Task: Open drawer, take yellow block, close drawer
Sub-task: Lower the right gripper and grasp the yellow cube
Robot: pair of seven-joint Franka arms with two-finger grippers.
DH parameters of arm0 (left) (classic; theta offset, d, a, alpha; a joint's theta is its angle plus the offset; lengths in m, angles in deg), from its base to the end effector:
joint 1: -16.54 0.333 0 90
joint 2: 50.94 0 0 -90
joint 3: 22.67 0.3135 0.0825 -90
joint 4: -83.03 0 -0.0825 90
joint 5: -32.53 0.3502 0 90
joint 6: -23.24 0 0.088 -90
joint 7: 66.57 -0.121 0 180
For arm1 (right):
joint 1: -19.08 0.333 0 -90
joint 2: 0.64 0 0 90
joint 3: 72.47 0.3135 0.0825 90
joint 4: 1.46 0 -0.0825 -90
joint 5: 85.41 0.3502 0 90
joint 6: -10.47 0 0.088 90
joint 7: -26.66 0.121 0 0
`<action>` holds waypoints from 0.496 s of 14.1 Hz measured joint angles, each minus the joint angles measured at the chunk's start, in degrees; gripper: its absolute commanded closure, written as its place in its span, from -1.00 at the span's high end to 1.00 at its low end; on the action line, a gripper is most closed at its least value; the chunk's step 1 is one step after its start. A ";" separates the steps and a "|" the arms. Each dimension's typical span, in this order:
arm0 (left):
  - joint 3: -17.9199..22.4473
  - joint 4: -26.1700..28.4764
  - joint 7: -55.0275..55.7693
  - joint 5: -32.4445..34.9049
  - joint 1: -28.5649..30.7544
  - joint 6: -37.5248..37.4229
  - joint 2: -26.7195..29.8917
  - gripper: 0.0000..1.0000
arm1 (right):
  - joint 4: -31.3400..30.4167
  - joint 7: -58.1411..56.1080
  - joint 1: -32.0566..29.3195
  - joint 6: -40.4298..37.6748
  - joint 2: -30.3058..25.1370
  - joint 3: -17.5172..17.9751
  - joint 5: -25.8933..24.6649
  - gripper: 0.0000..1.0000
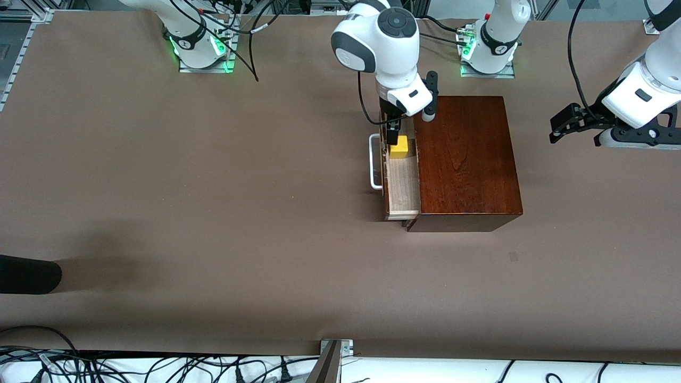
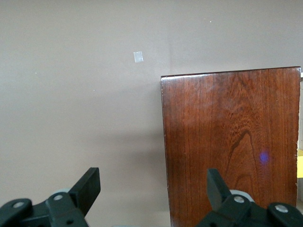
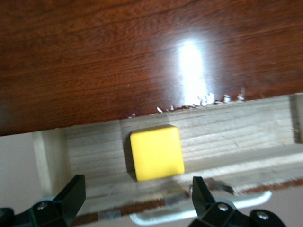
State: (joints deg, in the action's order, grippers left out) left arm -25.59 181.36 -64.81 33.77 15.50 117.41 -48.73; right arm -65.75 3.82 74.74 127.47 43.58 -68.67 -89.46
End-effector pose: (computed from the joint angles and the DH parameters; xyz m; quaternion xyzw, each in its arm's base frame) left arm 0.5101 -0.0333 0.5702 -0.9996 0.0201 0.0164 0.0126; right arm 0.3936 0.6278 0.3612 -0.7491 -0.6581 -0.0742 0.0137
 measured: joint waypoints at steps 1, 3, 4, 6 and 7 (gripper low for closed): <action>-0.02 0.00 -0.03 0.00 0.00 0.00 0.00 1.00 | 0.26 -0.05 0.03 0.97 1.04 -0.04 0.00 1.00; -0.07 0.00 -0.05 0.00 0.00 0.00 0.00 1.00 | 2.38 -0.14 0.04 1.73 3.30 -0.16 -0.02 1.00; -0.10 0.00 -0.06 0.00 0.00 0.00 0.00 1.00 | 3.58 -0.18 0.04 1.77 4.19 -0.21 -0.03 1.00; -0.14 0.00 -0.07 0.00 0.00 0.00 0.00 1.00 | 4.92 -0.31 0.12 1.77 5.11 -0.22 -0.04 1.00; -0.14 0.00 -0.07 0.00 0.00 0.00 0.00 1.00 | 5.11 -0.36 0.29 1.77 5.23 -0.22 -0.19 1.00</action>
State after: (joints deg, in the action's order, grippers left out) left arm -25.73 181.36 -64.89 33.77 15.49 117.41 -48.74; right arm -60.64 3.46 75.03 129.24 48.80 -68.90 -89.65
